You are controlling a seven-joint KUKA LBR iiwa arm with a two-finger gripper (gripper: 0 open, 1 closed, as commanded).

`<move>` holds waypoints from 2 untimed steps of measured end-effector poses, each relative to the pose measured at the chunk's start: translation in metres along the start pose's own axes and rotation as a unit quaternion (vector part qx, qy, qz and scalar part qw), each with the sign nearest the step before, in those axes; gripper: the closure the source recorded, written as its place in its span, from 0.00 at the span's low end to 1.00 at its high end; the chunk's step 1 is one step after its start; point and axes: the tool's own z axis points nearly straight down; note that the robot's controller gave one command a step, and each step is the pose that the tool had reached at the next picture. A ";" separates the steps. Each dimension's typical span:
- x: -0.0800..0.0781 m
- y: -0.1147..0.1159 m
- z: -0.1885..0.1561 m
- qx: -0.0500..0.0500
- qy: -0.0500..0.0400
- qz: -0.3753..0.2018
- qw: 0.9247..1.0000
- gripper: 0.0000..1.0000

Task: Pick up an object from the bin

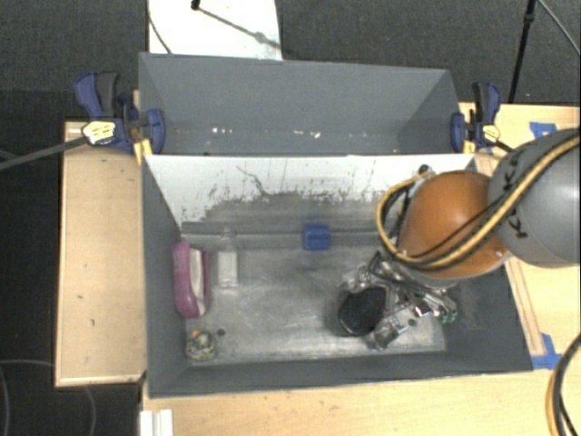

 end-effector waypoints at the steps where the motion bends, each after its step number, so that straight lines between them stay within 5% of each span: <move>1: -0.002 0.001 -0.002 -0.001 -0.002 0.002 1.000 1.00; 2: -0.012 0.009 -0.130 0.001 -0.004 0.002 1.000 1.00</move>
Offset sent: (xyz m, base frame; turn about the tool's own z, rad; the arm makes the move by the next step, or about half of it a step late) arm 0.0000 0.0000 0.0000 0.0000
